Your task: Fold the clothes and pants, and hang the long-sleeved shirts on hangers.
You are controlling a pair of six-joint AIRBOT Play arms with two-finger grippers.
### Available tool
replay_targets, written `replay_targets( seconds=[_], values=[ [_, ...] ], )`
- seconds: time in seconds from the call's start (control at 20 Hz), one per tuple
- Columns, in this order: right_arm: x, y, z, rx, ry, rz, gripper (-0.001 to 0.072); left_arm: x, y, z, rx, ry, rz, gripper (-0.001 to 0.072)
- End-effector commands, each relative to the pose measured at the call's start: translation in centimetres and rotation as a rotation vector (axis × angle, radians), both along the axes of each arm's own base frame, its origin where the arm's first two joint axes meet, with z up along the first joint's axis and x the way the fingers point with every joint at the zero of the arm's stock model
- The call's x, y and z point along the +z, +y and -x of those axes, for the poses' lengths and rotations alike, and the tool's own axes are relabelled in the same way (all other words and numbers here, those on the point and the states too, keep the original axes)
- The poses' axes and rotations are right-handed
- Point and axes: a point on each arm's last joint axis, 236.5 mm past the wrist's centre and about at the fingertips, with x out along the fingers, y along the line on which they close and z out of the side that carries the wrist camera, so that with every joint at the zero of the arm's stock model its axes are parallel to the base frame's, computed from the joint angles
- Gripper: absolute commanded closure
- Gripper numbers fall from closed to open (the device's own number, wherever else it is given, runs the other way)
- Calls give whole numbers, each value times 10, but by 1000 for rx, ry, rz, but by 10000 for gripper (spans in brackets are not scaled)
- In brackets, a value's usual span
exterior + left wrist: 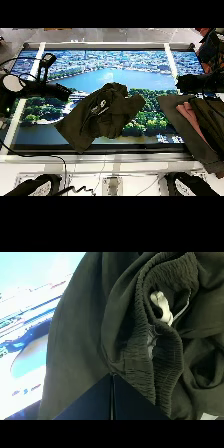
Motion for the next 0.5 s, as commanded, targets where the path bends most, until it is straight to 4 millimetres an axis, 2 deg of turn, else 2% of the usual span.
replay_targets(
  seconds=[0.0,0.45],
  values=[
    [0,0,0,0,0,0,684,0,0,0,0,0,0,677],
    [2,0,-2,-1,-10,-2,684,0,0,0,0,0,0,677]
  ],
)
